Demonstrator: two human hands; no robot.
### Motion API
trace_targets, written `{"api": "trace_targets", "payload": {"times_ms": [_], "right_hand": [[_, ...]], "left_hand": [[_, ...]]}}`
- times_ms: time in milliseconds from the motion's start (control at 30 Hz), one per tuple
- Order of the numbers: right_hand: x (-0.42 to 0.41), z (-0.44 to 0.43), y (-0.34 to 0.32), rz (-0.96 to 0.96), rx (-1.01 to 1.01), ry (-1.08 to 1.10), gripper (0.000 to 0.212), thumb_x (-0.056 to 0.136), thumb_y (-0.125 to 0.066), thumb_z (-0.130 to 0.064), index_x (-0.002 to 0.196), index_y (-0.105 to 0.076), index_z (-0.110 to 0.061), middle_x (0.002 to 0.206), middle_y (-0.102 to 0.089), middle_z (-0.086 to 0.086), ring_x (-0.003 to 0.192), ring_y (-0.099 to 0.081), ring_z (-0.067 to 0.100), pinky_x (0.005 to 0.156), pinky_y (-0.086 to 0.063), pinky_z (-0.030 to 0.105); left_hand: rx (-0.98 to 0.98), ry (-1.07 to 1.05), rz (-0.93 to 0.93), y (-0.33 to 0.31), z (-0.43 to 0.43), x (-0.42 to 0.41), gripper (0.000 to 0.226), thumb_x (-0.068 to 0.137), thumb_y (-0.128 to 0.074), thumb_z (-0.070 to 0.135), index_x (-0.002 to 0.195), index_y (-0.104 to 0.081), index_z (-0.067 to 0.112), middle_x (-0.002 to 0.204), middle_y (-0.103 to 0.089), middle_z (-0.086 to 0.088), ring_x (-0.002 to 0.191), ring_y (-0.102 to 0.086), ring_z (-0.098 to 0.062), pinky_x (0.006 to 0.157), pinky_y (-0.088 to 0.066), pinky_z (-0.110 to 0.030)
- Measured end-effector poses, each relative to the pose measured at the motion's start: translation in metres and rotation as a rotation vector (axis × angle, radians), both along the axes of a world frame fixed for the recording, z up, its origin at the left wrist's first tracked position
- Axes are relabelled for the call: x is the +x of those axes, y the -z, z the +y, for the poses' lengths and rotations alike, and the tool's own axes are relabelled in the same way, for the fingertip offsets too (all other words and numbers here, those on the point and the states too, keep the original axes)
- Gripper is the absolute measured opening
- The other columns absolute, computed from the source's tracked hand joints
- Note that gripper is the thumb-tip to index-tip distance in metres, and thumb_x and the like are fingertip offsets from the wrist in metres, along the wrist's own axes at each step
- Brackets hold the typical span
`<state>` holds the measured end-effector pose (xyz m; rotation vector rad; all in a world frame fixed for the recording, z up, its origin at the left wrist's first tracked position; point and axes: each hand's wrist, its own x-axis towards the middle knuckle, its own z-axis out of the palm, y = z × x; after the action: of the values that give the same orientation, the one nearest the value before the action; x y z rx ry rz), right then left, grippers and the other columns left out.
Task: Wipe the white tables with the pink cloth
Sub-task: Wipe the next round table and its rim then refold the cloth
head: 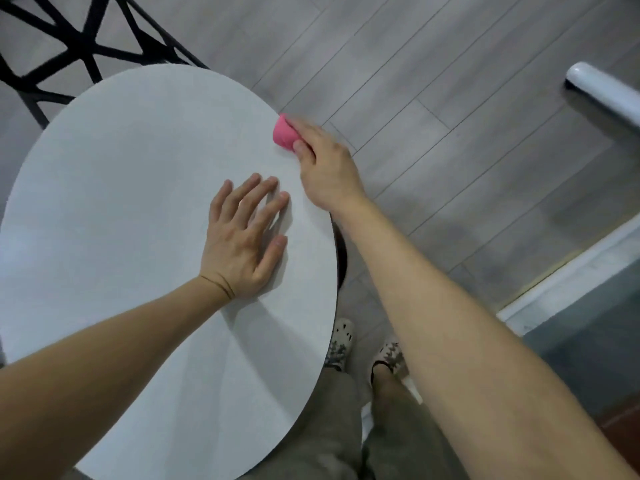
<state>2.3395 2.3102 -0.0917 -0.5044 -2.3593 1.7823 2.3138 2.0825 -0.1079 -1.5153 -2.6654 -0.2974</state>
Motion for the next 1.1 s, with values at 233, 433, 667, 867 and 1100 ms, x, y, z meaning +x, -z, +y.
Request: {"api": "trace_targets", "payload": {"times_ms": [233,433,667,867,1100], "right_hand": [[0.068,-0.017,-0.016,-0.016,-0.039,0.069,0.047,0.113,-0.05,-0.009,0.159,-0.052,-0.013,0.162,-0.052,-0.002,0.148,-0.046,0.003,0.122,-0.035,0.018],[-0.014,0.003,-0.012,-0.046,-0.05,-0.081,0.046,0.111,-0.05,-0.004,0.156,-0.056,-0.01,0.159,-0.057,0.003,0.144,-0.053,0.016,0.117,-0.035,0.013],[-0.063,0.019,-0.019,-0.046,-0.058,-0.269,0.049,0.11,-0.054,-0.007,0.158,-0.054,-0.015,0.163,-0.053,0.0,0.15,-0.049,0.012,0.126,-0.037,0.029],[-0.041,0.012,-0.022,-0.094,-0.096,-0.254,0.051,0.111,-0.052,-0.004,0.161,-0.049,-0.014,0.165,-0.049,-0.006,0.153,-0.043,0.004,0.127,-0.034,0.025],[-0.23,-0.008,-0.018,-0.085,-0.024,-0.548,0.048,0.111,-0.051,-0.008,0.157,-0.055,-0.02,0.159,-0.056,-0.004,0.145,-0.051,0.012,0.123,-0.04,0.03]], "left_hand": [[0.007,-0.012,-0.039,-0.002,0.001,0.005,0.065,0.101,-0.056,0.038,0.161,-0.052,0.013,0.174,-0.038,-0.009,0.162,-0.033,-0.037,0.123,-0.026,-0.073],[-0.001,-0.018,-0.071,-0.003,-0.003,0.009,0.071,0.096,-0.064,0.032,0.161,-0.051,0.009,0.173,-0.038,-0.013,0.161,-0.035,-0.042,0.122,-0.026,-0.076],[0.066,-0.177,-0.042,-0.021,-0.002,-0.054,0.055,0.1,-0.064,0.034,0.152,-0.058,0.016,0.155,-0.059,-0.004,0.142,-0.057,-0.032,0.117,-0.039,-0.056],[0.04,-1.11,0.006,-0.015,0.004,-0.171,0.06,0.112,-0.04,0.046,0.164,-0.038,0.016,0.162,-0.044,-0.007,0.154,-0.036,-0.028,0.132,-0.02,-0.049],[0.059,-1.191,0.104,-0.001,0.01,-0.18,0.053,0.106,-0.052,0.039,0.152,-0.054,0.013,0.153,-0.053,-0.009,0.144,-0.048,-0.031,0.117,-0.036,-0.049]]}}
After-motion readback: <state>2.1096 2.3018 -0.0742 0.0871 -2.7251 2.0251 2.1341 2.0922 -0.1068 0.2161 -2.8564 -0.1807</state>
